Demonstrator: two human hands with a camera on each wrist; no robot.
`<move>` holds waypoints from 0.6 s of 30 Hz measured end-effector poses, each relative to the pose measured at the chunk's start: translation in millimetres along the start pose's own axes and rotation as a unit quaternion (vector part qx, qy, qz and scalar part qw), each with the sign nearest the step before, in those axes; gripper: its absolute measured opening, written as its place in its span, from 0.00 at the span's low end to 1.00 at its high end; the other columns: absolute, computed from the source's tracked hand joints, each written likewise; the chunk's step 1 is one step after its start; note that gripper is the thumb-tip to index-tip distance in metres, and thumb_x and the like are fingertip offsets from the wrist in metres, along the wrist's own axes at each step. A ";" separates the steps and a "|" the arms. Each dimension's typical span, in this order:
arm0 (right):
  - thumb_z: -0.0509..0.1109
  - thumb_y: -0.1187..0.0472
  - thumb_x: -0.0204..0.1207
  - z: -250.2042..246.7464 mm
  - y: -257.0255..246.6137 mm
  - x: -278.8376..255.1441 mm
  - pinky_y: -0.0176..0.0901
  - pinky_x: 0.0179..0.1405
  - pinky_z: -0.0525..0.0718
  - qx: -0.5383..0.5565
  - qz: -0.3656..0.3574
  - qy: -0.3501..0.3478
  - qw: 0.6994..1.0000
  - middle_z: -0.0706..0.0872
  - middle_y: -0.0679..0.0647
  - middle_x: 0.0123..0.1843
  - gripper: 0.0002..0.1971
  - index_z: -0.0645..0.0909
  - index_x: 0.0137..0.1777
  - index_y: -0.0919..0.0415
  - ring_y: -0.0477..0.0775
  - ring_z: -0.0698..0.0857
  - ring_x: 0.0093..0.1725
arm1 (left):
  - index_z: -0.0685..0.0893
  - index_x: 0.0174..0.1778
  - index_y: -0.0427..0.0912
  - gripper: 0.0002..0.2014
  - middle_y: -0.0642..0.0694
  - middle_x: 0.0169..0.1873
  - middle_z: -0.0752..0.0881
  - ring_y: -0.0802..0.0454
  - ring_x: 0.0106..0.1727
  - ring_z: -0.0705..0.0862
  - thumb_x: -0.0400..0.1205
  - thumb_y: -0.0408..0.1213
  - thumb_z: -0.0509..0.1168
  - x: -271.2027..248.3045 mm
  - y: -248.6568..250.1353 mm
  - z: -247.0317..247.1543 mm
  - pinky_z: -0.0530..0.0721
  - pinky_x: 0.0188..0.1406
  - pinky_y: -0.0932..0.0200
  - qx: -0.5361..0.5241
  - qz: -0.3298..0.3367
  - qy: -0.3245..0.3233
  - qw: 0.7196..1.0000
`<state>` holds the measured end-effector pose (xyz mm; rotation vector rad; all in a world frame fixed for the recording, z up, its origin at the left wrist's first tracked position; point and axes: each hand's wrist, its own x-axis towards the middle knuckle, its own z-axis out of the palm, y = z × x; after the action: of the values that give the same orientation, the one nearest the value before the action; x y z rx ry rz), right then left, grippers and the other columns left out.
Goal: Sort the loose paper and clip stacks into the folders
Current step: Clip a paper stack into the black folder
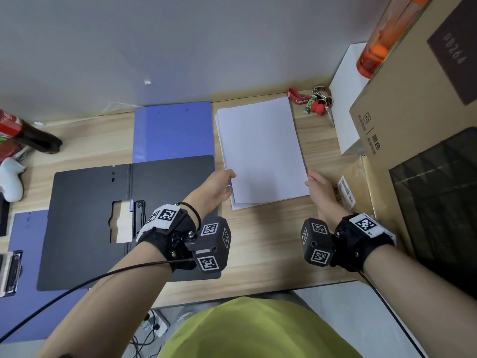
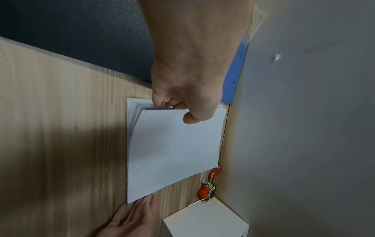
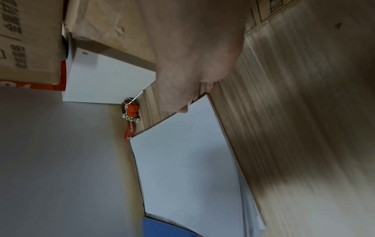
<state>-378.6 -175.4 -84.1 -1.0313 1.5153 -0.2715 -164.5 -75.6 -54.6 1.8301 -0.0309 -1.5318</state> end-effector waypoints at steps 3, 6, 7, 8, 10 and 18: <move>0.54 0.68 0.80 -0.1 3.8 4.1 0.41 0.67 0.68 0.004 0.003 0.000 1.000 0.76 0.50 0.76 0.26 0.71 0.77 0.56 0.50 0.73 0.73 | 0.76 0.71 0.36 0.19 0.42 0.69 0.78 0.47 0.67 0.80 0.83 0.37 0.59 1.2 1.2 -0.8 0.79 0.69 0.53 0.034 0.010 0.017 0.999; 0.54 0.69 0.79 -1.8 3.0 2.8 0.41 0.67 0.70 0.010 0.007 -0.011 1.000 0.78 0.50 0.73 0.25 0.72 0.77 0.57 0.51 0.75 0.72 | 0.81 0.58 0.33 0.12 0.38 0.58 0.86 0.44 0.51 0.86 0.83 0.32 0.58 3.8 3.5 5.5 0.85 0.62 0.49 0.030 0.023 -0.008 0.999; 0.55 0.69 0.79 -2.0 3.3 1.6 0.43 0.69 0.71 0.016 0.009 -0.014 1.000 0.79 0.50 0.72 0.25 0.73 0.76 0.57 0.51 0.76 0.71 | 0.80 0.56 0.34 0.10 0.39 0.54 0.86 0.44 0.48 0.86 0.83 0.30 0.57 3.7 4.8 8.9 0.87 0.56 0.50 0.031 0.029 -0.008 0.999; 0.55 0.67 0.80 -2.4 4.2 -0.2 0.46 0.71 0.71 0.018 0.011 -0.021 1.000 0.80 0.50 0.71 0.24 0.74 0.75 0.57 0.51 0.77 0.70 | 0.80 0.58 0.34 0.11 0.40 0.52 0.85 0.44 0.46 0.86 0.83 0.28 0.56 4.5 5.4 12.2 0.90 0.48 0.51 0.032 0.035 -0.006 0.999; 0.56 0.64 0.80 -3.8 10.7 0.6 0.51 0.72 0.71 0.025 0.022 -0.033 0.999 0.80 0.49 0.71 0.22 0.75 0.73 0.54 0.53 0.77 0.70 | 0.77 0.66 0.35 0.16 0.42 0.55 0.84 0.45 0.49 0.85 0.82 0.25 0.55 12.0 4.9 15.8 0.91 0.36 0.55 0.033 0.037 -0.003 0.999; 0.66 0.46 0.79 -14.4 5.6 -8.3 0.50 0.58 0.76 0.038 0.049 0.002 0.998 0.79 0.49 0.53 0.17 0.78 0.62 0.55 0.51 0.77 0.53 | 0.72 0.73 0.48 0.29 0.48 0.61 0.83 0.44 0.58 0.83 0.78 0.20 0.54 3.9 3.2 -5.7 0.82 0.46 0.55 0.066 0.116 -0.009 0.991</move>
<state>-394.8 -171.6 -78.7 -0.8945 1.5430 -0.2615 -157.2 -76.7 -56.0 1.8436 -0.3495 -1.4094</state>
